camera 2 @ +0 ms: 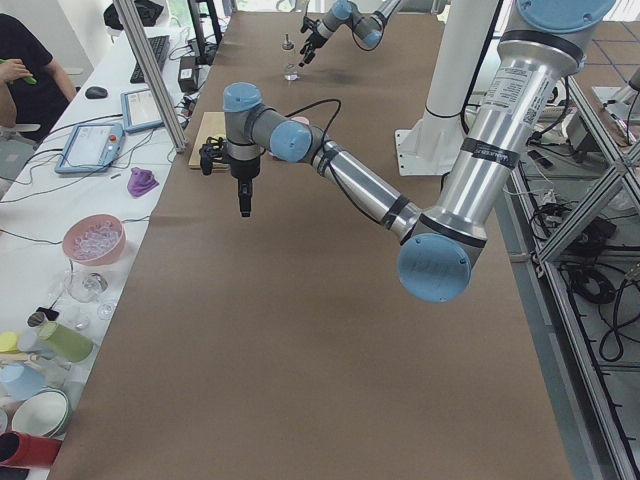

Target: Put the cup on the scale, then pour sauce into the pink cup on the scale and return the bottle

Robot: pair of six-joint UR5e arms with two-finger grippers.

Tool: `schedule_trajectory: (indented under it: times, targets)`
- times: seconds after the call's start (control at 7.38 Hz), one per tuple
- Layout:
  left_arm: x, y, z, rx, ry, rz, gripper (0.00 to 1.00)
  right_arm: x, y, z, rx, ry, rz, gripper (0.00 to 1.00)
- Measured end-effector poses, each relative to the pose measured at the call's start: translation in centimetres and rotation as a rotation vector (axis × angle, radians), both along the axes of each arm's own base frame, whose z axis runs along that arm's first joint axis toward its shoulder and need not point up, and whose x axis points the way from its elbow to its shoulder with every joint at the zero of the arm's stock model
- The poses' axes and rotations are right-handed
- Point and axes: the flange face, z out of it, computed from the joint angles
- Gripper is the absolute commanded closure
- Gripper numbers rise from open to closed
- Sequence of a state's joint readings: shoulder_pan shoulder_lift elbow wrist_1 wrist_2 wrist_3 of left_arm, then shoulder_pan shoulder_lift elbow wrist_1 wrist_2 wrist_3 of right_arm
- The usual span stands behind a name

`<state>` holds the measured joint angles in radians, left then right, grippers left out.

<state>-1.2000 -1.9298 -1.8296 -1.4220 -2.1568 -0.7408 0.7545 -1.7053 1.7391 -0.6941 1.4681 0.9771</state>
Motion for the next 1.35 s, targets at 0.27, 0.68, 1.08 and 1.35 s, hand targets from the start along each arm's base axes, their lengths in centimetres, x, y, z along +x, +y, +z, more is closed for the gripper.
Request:
schedule_trajectory:
  times: [0.27, 0.68, 1.08, 1.35]
  targets:
    - [-0.2, 0.2, 0.1, 0.002, -0.001, 0.001, 0.02, 2.7, 2.5, -1.1, -0.041, -0.044, -0.056, 0.00]
    - [-0.6, 1.1, 0.0, 0.019, 0.001, 0.009, 0.02, 9.9, 3.5, -6.1, -0.196, -0.153, -0.102, 0.00]
    - [-1.3, 1.6, -0.7, 0.039, 0.007, 0.004, 0.02, 18.8, 2.7, -10.8, -0.313, -0.285, -0.114, 0.00]
    - [-1.3, 1.6, -1.6, 0.054, 0.014, 0.004, 0.02, 21.2, 2.0, -10.1, -0.341, -0.232, -0.190, 0.00]
